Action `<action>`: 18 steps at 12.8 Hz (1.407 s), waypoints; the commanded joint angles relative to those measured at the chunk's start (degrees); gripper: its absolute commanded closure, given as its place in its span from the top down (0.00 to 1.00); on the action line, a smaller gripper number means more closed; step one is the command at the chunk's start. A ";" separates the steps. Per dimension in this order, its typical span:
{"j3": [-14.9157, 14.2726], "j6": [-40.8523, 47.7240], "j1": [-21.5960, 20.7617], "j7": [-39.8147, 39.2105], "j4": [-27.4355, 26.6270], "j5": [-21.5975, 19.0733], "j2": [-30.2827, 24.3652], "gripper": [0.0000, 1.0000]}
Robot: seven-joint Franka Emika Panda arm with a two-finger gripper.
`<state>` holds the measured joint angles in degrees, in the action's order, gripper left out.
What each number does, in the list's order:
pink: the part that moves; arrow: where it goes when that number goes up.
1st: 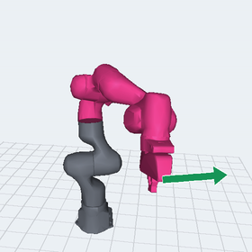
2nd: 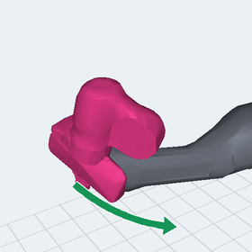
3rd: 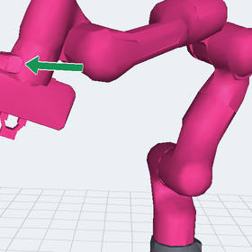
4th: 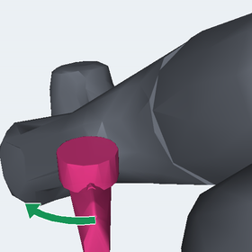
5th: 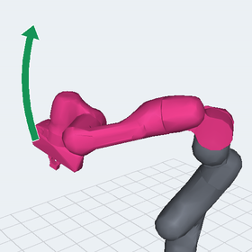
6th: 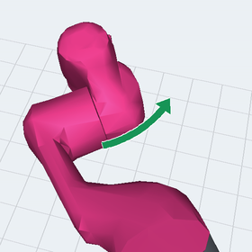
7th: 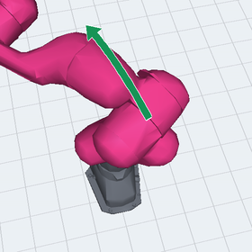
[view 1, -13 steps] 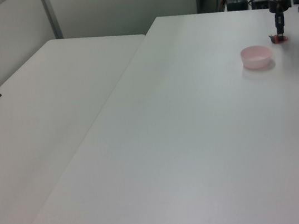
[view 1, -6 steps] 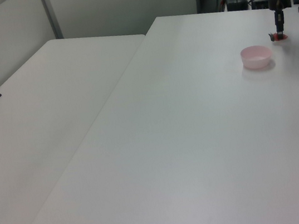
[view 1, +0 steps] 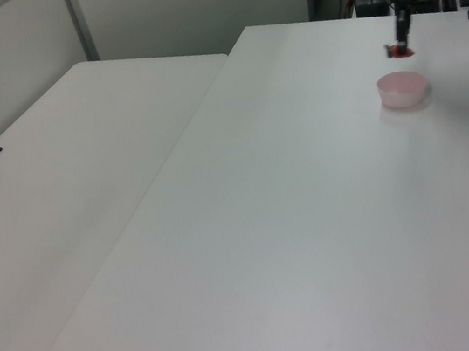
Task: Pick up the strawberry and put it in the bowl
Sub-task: 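Carry the held strawberry over the pink bowl and lower it, then open the gripper to drop the strawberry and raise away from the bowl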
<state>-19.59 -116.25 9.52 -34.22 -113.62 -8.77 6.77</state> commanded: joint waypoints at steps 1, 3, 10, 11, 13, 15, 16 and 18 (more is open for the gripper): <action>5.95 0.85 -0.29 8.28 0.07 -0.20 2.09 0.24; 7.54 0.67 -0.29 10.23 0.07 0.51 3.68 0.24; 7.19 3.57 0.85 9.09 -1.25 8.60 1.85 0.24; 7.11 4.27 1.03 8.30 -1.25 8.60 1.49 0.24; 7.02 5.50 1.99 6.71 -1.08 8.69 1.31 0.77; 7.02 5.07 1.74 8.20 -1.08 8.69 1.49 1.00; 7.02 4.89 1.47 9.51 -0.99 8.69 1.57 1.00; 7.19 5.15 1.21 10.05 -0.55 8.43 1.23 1.00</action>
<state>-12.39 -112.15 11.48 -25.74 -114.18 -0.92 9.36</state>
